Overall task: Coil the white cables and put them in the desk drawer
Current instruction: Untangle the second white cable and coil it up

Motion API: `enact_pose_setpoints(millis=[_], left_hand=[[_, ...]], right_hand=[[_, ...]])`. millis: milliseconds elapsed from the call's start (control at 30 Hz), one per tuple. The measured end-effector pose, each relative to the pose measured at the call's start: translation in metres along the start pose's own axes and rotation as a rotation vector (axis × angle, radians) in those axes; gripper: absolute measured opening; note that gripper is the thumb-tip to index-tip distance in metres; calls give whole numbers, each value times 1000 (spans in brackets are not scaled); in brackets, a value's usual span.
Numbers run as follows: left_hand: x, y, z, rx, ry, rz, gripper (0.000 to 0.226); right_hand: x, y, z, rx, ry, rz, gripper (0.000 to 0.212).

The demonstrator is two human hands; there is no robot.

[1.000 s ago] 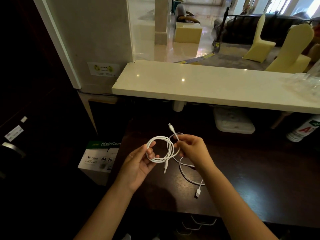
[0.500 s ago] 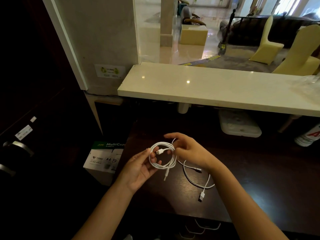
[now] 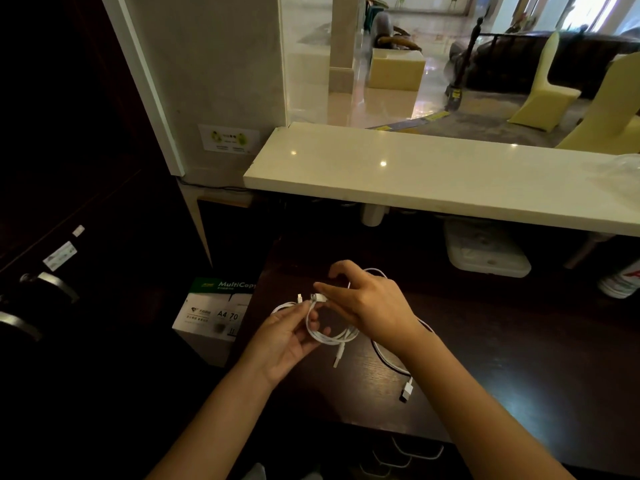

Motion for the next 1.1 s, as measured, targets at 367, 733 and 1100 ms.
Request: enact_pose_setpoints(millis=[367, 733, 1100], left_hand=[[-11, -4, 1, 33, -10, 102, 19], [-7, 35, 17, -30, 25, -12, 19], [-6, 86, 28, -241, -260, 525, 39]], right_hand=[[-22, -17, 11, 473, -414, 624, 29], [-15, -64, -30, 535, -910, 1182, 8], [24, -128, -52, 499, -1226, 1174, 12]])
Point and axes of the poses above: each hand's wrist, its own z-axis towards the middle knuckle, its own y-axis out of the back of the hand, x = y × z, the point moved 6 cm from there along z, towards the middle knuckle, and after that the axes turned 12 degrees about -z, right-handed, at the moved point
